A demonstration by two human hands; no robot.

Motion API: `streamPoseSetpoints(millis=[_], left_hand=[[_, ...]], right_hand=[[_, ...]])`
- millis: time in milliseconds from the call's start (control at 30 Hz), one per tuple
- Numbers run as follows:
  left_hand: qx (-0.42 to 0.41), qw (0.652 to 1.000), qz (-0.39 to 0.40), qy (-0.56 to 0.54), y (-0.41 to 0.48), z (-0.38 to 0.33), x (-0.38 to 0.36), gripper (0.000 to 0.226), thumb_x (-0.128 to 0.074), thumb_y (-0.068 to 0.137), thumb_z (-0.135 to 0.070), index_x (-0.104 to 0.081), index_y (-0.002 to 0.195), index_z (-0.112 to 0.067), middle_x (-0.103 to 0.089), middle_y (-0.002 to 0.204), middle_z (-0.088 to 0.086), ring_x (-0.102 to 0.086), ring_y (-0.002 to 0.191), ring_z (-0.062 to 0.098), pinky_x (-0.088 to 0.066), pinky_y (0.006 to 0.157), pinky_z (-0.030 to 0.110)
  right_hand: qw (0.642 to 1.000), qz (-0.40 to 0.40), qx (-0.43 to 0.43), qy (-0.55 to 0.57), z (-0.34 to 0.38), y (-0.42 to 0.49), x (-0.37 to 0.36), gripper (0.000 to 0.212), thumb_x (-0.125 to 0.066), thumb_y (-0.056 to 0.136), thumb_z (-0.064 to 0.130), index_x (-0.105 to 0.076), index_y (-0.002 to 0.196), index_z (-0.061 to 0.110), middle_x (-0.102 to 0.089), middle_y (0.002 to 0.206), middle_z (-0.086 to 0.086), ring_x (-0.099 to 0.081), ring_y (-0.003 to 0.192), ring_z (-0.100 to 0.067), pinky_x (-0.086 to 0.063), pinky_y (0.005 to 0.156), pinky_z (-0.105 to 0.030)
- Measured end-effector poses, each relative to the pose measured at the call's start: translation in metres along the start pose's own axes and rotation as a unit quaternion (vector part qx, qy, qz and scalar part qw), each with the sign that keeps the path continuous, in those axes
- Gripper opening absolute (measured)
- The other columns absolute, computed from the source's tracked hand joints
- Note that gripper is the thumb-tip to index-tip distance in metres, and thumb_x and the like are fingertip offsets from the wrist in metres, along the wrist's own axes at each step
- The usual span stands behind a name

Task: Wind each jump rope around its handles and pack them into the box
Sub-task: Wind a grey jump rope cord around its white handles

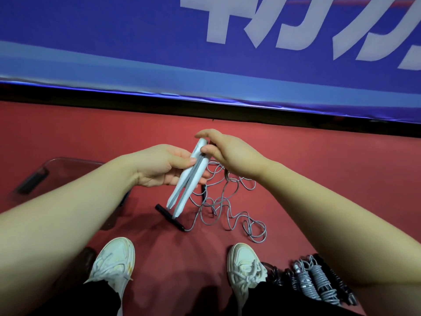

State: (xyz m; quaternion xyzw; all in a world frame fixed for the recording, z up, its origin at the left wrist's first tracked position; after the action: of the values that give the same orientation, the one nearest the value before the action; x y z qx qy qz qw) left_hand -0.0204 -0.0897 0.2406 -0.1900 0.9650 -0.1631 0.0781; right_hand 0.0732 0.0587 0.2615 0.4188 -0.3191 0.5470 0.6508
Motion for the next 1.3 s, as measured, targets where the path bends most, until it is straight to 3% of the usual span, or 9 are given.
streamPoseSetpoints(millis=[200, 467, 600, 700, 767, 900, 1067, 1200, 1300], left_hand=[[-0.024, 0.999, 0.008, 0.029, 0.000, -0.008, -0.005, 0.020, -0.045, 0.094, -0.012, -0.062, 0.103, -0.005, -0.073, 0.097, 0.010, -0.071, 0.089, 0.019, -0.058, 0.079, 0.030], [-0.017, 0.995, -0.017, 0.096, 0.003, -0.008, -0.012, 0.009, -0.054, 0.092, -0.008, -0.062, 0.097, -0.008, -0.074, 0.091, 0.006, -0.071, 0.082, 0.014, -0.054, 0.083, 0.032], [-0.018, 0.991, -0.043, 0.126, 0.003, -0.012, -0.013, 0.007, -0.054, 0.091, -0.001, -0.060, 0.092, -0.004, -0.071, 0.088, 0.011, -0.071, 0.070, 0.014, -0.055, 0.060, 0.022], [-0.015, 0.985, -0.051, 0.164, 0.002, -0.016, -0.011, 0.009, -0.052, 0.091, 0.003, -0.059, 0.087, -0.003, -0.070, 0.079, 0.008, -0.069, 0.061, 0.012, -0.053, 0.053, 0.020], [-0.005, 0.981, -0.048, 0.188, 0.002, -0.014, -0.006, 0.009, -0.053, 0.091, 0.002, -0.058, 0.086, -0.004, -0.070, 0.074, 0.004, -0.069, 0.061, 0.012, -0.057, 0.060, 0.025], [0.034, 0.973, 0.008, 0.230, -0.001, -0.011, 0.002, 0.005, -0.057, 0.089, -0.002, -0.060, 0.087, -0.006, -0.071, 0.078, 0.004, -0.069, 0.068, 0.015, -0.054, 0.073, 0.033], [0.061, 0.973, 0.075, 0.208, -0.008, -0.012, 0.007, 0.022, -0.065, 0.069, -0.016, -0.063, 0.087, -0.003, -0.069, 0.083, 0.012, -0.068, 0.072, 0.019, -0.056, 0.071, 0.030], [0.049, 0.970, 0.113, 0.211, -0.016, -0.016, 0.003, 0.022, -0.063, 0.069, -0.015, -0.063, 0.089, -0.003, -0.069, 0.085, 0.012, -0.069, 0.071, 0.019, -0.057, 0.066, 0.028], [0.004, 0.977, 0.106, 0.186, -0.019, -0.021, 0.002, 0.021, -0.062, 0.071, -0.014, -0.061, 0.089, -0.004, -0.071, 0.083, 0.007, -0.069, 0.072, 0.018, -0.056, 0.073, 0.033]], right_hand=[[1.000, -0.013, -0.012, 0.018, -0.004, 0.001, 0.002, 0.033, -0.042, 0.099, 0.025, -0.042, 0.130, 0.013, -0.062, 0.114, -0.013, -0.059, 0.095, -0.032, -0.043, 0.083, -0.040], [1.000, -0.014, -0.002, 0.014, -0.005, 0.000, 0.004, 0.033, -0.045, 0.098, 0.024, -0.042, 0.128, 0.011, -0.063, 0.108, -0.011, -0.058, 0.091, -0.029, -0.041, 0.076, -0.034], [1.000, -0.011, 0.005, 0.008, -0.004, 0.001, 0.006, 0.037, -0.052, 0.095, 0.029, -0.044, 0.126, 0.011, -0.066, 0.099, -0.010, -0.059, 0.084, -0.029, -0.045, 0.075, -0.036], [1.000, 0.021, 0.009, -0.017, -0.006, 0.003, 0.020, 0.052, -0.061, 0.089, 0.034, -0.043, 0.133, 0.012, -0.058, 0.077, 0.004, -0.053, 0.066, -0.014, -0.039, 0.063, -0.023], [0.996, 0.065, 0.022, -0.055, -0.008, 0.002, 0.028, 0.054, -0.061, 0.088, 0.033, -0.044, 0.135, 0.013, -0.053, 0.073, 0.013, -0.049, 0.063, -0.005, -0.036, 0.061, -0.017], [0.978, 0.072, 0.096, -0.171, -0.010, -0.003, 0.035, 0.043, -0.052, 0.095, 0.030, -0.048, 0.137, 0.019, -0.062, 0.112, -0.001, -0.056, 0.101, -0.020, -0.040, 0.081, -0.026], [0.922, -0.054, 0.276, -0.265, -0.009, 0.003, 0.034, 0.046, -0.038, 0.090, 0.027, -0.060, 0.125, 0.006, -0.056, 0.081, -0.012, -0.058, 0.072, -0.029, -0.038, 0.057, -0.025], [0.943, -0.063, 0.236, -0.228, -0.018, 0.003, 0.019, 0.048, -0.043, 0.087, 0.008, -0.052, 0.133, 0.009, -0.051, 0.085, -0.011, -0.051, 0.069, -0.026, -0.041, 0.055, -0.030], [0.984, -0.084, 0.127, -0.088, -0.023, 0.001, 0.004, 0.046, -0.032, 0.092, 0.020, -0.051, 0.134, 0.012, -0.050, 0.095, 0.003, -0.042, 0.080, -0.004, -0.038, 0.069, -0.026]])
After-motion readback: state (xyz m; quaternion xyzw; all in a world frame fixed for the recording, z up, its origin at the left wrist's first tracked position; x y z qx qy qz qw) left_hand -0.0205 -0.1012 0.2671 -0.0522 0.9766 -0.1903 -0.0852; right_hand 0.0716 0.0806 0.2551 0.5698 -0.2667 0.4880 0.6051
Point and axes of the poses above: each hand's wrist, its own y-axis towards the middle knuckle, its own x-axis out of the back of the hand, z = x × y, the point moved 1 cm from there along y, towards the middle knuckle
